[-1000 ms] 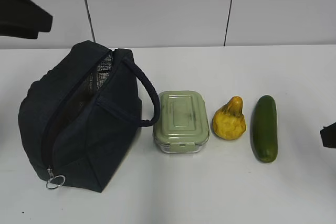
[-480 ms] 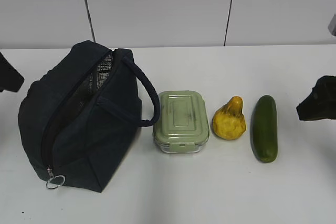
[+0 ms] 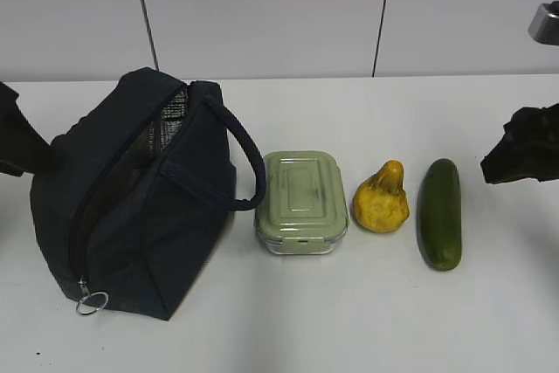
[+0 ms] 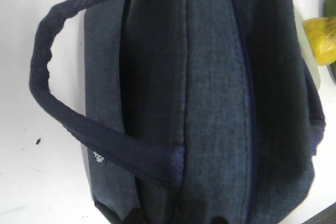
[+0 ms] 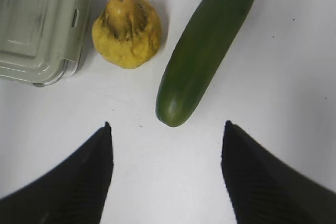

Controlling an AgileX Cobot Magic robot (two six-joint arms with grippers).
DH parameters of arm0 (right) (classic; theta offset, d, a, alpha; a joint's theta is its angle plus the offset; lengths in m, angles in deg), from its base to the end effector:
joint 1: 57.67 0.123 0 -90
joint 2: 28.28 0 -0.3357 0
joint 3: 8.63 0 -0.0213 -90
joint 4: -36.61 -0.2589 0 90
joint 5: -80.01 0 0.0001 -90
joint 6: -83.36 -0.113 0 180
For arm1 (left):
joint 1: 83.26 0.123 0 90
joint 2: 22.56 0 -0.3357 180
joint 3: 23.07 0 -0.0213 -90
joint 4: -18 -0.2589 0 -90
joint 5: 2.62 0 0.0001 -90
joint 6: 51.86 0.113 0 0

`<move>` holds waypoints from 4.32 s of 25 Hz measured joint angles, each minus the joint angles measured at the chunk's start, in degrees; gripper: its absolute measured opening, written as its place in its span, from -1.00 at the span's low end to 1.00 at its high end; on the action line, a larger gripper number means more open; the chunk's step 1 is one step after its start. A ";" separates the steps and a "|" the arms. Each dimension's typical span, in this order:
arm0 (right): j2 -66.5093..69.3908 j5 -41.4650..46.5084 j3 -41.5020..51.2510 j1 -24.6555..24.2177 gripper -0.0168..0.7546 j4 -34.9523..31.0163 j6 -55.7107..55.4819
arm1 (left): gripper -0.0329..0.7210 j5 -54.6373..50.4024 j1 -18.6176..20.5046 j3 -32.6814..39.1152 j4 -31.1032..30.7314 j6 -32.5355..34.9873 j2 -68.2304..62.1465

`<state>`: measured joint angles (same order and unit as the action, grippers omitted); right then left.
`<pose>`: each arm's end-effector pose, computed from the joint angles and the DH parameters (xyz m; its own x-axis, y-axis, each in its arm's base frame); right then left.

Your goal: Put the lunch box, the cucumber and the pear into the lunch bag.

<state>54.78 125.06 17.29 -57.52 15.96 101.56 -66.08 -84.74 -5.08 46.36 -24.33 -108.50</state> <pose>0.2622 0.0289 0.2954 -0.8757 -0.0579 -0.4794 -0.1698 0.9663 0.1934 0.2588 -0.0547 0.3177 -0.9008 0.2419 -0.3605 0.3663 0.8693 -0.3320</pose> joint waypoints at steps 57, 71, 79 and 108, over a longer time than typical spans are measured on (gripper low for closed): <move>40.82 9.12 -28.29 0.00 0.08 6.00 -15.11 | -0.95 5.35 0.00 0.00 1.92 0.60 -5.85; 30.45 11.67 -43.92 14.20 0.08 -22.09 1.40 | -0.95 5.40 -0.05 0.00 2.81 0.65 -5.85; 32.55 -1.57 -44.13 29.59 0.07 -33.22 6.50 | -0.95 5.51 -3.96 0.00 3.66 0.65 -5.85; 42.39 -2.10 -44.13 30.53 0.20 -25.87 10.38 | -0.95 6.86 -4.41 0.00 3.13 0.65 -5.03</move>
<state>97.17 122.96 -26.84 -27.00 -9.91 111.94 -59.22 -89.15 -5.08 49.48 -23.68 -113.53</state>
